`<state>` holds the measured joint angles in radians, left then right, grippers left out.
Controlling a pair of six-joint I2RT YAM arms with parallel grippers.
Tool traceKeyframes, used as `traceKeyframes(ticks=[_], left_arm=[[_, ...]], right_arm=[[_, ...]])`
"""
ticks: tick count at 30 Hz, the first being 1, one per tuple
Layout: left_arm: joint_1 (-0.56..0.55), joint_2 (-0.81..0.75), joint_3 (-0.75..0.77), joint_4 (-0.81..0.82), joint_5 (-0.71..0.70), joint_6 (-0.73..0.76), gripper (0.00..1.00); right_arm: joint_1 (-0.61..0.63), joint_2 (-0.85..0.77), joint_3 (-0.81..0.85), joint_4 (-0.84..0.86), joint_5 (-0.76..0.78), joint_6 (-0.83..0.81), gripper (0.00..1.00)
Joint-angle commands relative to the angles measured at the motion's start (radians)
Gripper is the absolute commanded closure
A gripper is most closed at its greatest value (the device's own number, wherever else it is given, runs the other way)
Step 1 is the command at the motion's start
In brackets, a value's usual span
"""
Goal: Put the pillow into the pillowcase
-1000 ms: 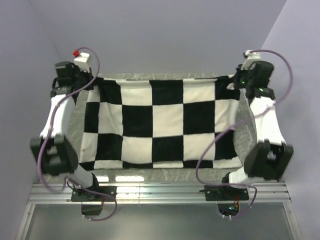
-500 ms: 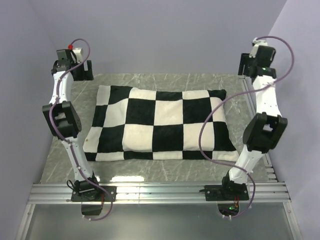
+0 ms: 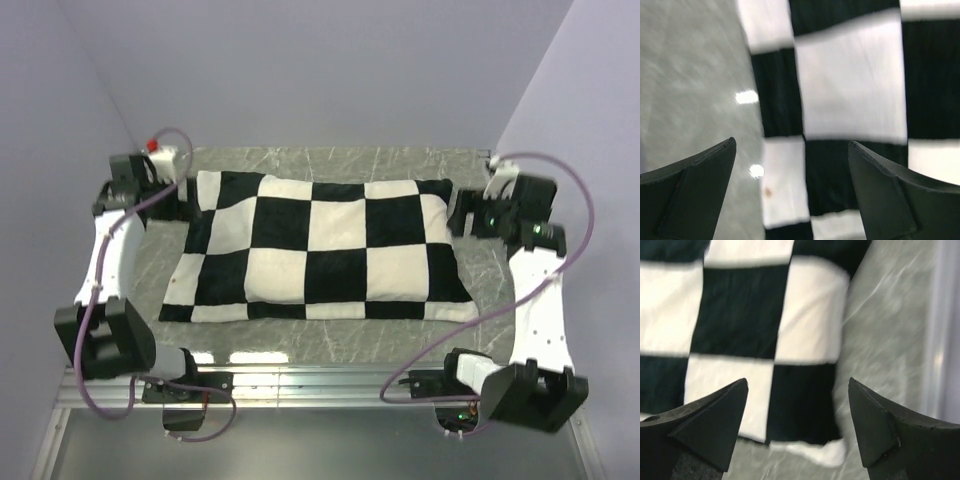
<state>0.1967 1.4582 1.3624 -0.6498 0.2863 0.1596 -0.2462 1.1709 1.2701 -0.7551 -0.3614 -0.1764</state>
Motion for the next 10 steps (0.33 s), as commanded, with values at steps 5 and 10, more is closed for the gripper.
traceKeyframes(ticks=[5, 10], left_arm=[[-0.048, -0.212, -0.406, 0.096, 0.013, 0.040, 0.01], [-0.049, -0.282, -0.473, 0.134, 0.024, 0.029, 0.01]], right_arm=[[0.016, -0.272, -0.369, 0.039, -0.044, 0.014, 0.10], [0.019, -0.338, -0.436, 0.039, -0.044, 0.014, 0.10]])
